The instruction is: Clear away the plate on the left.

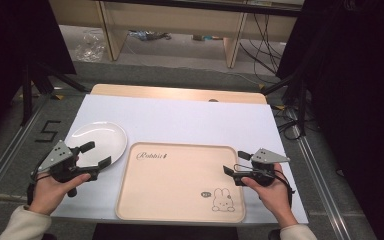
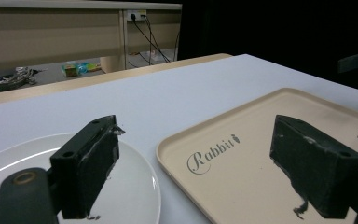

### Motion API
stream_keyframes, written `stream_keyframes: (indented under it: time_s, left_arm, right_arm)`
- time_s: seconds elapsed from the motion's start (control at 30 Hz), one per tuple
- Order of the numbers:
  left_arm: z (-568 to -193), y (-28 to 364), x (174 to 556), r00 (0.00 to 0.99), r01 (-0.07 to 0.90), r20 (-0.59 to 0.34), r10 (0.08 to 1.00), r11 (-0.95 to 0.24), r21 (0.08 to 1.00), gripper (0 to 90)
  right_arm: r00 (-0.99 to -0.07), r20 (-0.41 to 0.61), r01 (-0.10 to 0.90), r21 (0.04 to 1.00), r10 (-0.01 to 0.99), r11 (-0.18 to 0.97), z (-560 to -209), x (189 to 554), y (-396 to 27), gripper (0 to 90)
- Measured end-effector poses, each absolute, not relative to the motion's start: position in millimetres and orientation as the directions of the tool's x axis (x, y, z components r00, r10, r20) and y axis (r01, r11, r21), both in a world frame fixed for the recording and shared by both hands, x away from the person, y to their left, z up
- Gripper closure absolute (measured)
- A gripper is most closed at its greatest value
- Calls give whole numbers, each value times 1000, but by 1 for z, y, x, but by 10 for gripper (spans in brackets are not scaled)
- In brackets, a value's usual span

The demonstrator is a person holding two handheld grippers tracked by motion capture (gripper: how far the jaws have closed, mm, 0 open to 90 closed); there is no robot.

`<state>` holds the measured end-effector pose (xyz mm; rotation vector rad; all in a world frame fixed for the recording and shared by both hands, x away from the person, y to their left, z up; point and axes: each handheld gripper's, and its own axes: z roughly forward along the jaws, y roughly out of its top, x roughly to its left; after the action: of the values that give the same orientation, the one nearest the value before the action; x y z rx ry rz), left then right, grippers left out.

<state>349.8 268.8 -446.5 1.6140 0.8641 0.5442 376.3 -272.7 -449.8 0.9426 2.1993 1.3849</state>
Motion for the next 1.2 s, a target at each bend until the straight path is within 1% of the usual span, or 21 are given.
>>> stream_keyframes:
  time_s: [0.07, 0.1, 0.2, 0.23, 0.47, 0.5, 0.57, 0.63, 0.67, 0.73, 0.8, 0.87, 0.9, 0.93, 0.97, 1.0, 1.03, 1.07, 1.1, 1.17, 1.2]
  left_arm:
    - [-447, 269, 350, 615, 245, -108, 781, -60, 968, 155]
    - [-447, 271, 350, 610, 250, -114, 784, -54, 967, 156]
    - [-447, 273, 350, 600, 259, -127, 790, -43, 965, 158]
    - [-448, 274, 351, 601, 259, -131, 788, -38, 965, 158]
    - [-450, 284, 354, 552, 306, -167, 817, -13, 952, 201]
    - [-452, 289, 357, 508, 344, -196, 839, 11, 939, 221]
    - [-455, 293, 358, 491, 361, -210, 846, 22, 932, 246]
    - [-459, 297, 361, 451, 406, -249, 857, 51, 912, 252]
    - [-461, 300, 362, 434, 423, -261, 863, 61, 904, 255]
    - [-466, 307, 366, 369, 465, -299, 880, 104, 879, 269]
    - [-468, 310, 368, 348, 475, -310, 885, 119, 872, 273]
    - [-473, 319, 372, 266, 507, -352, 897, 180, 843, 280]
    - [-473, 319, 372, 266, 507, -352, 897, 180, 843, 284]
    - [-475, 323, 375, 236, 520, -354, 905, 191, 833, 284]
    - [-478, 328, 378, 183, 537, -373, 909, 226, 813, 291]
    - [-478, 328, 378, 183, 537, -373, 909, 226, 813, 293]
    - [-479, 331, 380, 158, 547, -386, 909, 245, 800, 297]
    - [-483, 336, 382, 116, 568, -418, 901, 285, 772, 304]
    - [-483, 336, 382, 116, 568, -418, 901, 285, 772, 309]
    - [-488, 341, 384, 82, 576, -451, 889, 327, 749, 315]
    - [-489, 344, 385, 61, 591, -449, 891, 330, 736, 315]
  right_arm:
    - [-710, 41, 337, 896, 703, 288, -450, 376, -272, 190]
    - [-715, 20, 320, 898, 699, 301, -450, 377, -273, 190]
    - [-716, 32, 329, 897, 698, 296, -450, 377, -272, 190]
    - [-716, 17, 318, 898, 698, 304, -449, 377, -272, 191]
    - [-715, 19, 320, 898, 698, 303, -450, 378, -273, 190]
    - [-717, 23, 320, 899, 697, 299, -450, 378, -272, 190]
    - [-716, 21, 322, 897, 697, 303, -450, 378, -273, 191]
    - [-715, 40, 338, 894, 698, 295, -450, 377, -271, 190]
    - [-717, 23, 324, 896, 696, 304, -450, 378, -272, 191]
    - [-716, 22, 323, 897, 698, 303, -450, 378, -272, 191]
    - [-715, 22, 322, 898, 699, 301, -450, 378, -272, 190]
    - [-709, 36, 339, 893, 704, 296, -450, 377, -271, 190]
    - [-709, 36, 339, 893, 704, 296, -450, 377, -271, 190]
    - [-709, 36, 341, 892, 705, 297, -450, 377, -271, 190]
    - [-715, 19, 328, 891, 698, 313, -451, 378, -272, 191]
    - [-716, 22, 331, 891, 698, 311, -451, 378, -272, 190]
    - [-713, 11, 321, 894, 701, 313, -450, 378, -272, 190]
    - [-710, 38, 344, 890, 703, 299, -450, 377, -271, 190]
    - [-710, 38, 344, 890, 703, 299, -450, 377, -271, 190]
    - [-709, 31, 338, 892, 704, 301, -451, 377, -271, 190]
    - [-710, 32, 338, 892, 704, 300, -451, 377, -271, 190]
